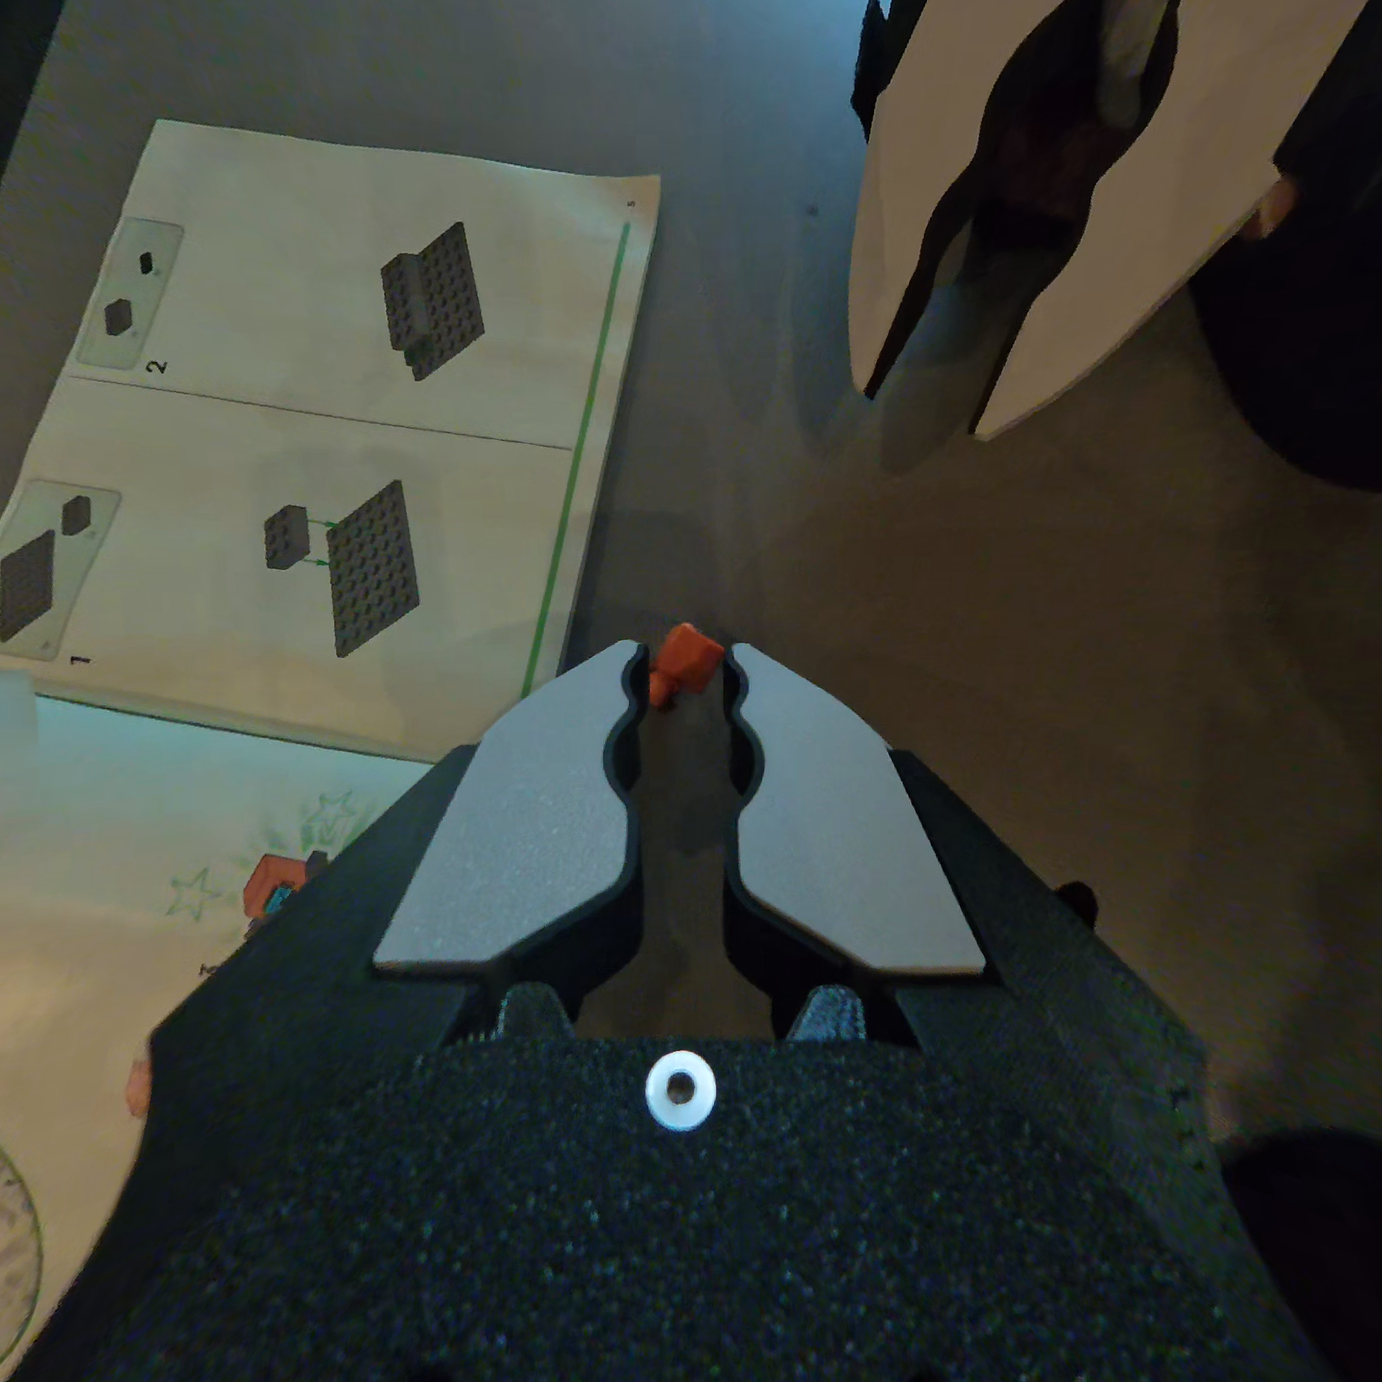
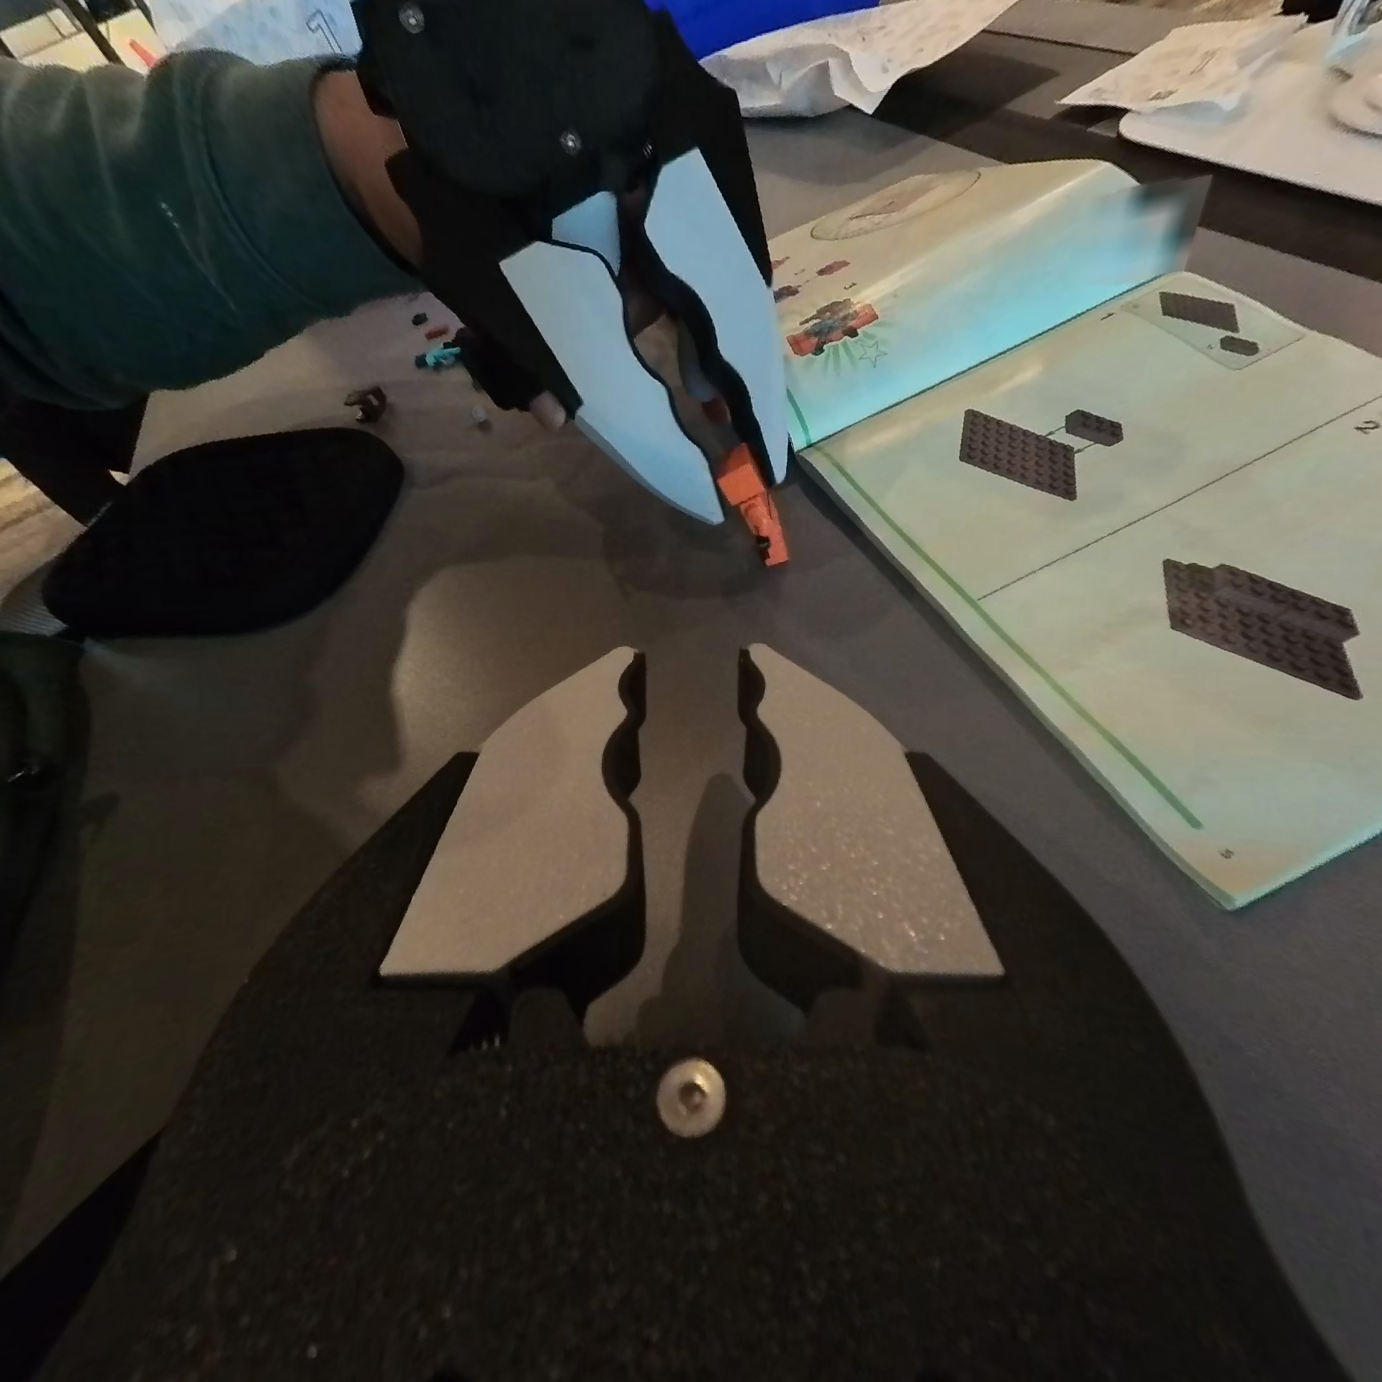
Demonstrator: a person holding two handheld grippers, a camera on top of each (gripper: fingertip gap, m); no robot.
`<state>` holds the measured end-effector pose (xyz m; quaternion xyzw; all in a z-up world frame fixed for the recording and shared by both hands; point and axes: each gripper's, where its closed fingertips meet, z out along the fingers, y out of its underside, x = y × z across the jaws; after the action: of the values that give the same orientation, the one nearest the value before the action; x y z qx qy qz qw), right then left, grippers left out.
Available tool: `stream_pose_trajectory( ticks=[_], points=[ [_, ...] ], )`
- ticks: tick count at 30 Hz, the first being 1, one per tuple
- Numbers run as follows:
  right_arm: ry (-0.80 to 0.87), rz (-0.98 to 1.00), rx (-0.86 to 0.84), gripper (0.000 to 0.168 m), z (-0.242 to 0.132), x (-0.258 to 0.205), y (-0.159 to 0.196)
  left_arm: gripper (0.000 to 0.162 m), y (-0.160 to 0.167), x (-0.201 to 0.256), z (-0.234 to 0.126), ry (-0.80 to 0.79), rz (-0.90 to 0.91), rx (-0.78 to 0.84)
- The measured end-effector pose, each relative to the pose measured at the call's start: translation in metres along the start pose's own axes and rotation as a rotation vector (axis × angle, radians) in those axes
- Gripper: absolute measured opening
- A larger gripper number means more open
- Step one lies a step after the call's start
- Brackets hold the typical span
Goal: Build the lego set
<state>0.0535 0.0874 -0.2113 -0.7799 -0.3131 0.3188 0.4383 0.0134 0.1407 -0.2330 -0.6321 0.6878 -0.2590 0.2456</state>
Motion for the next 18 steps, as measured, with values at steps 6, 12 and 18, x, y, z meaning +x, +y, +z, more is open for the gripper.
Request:
stream_pose_trajectory(
  ticks=[6,12,18],
  points=[
    [-0.004,0.005,0.001,0.023,0.0000,0.0000,0.0002,0.016,0.0006,-0.0028,-0.0001,-0.020,-0.020,-0.003],
    [-0.005,0.006,-0.002,0.023,0.0004,-0.0003,0.0008,0.015,0.0032,-0.0047,-0.0021,-0.059,-0.055,-0.017],
    [-0.005,0.007,-0.002,0.023,0.0004,-0.0004,0.0009,0.015,0.0024,-0.0061,-0.0013,-0.055,-0.074,-0.020]
  ],
)
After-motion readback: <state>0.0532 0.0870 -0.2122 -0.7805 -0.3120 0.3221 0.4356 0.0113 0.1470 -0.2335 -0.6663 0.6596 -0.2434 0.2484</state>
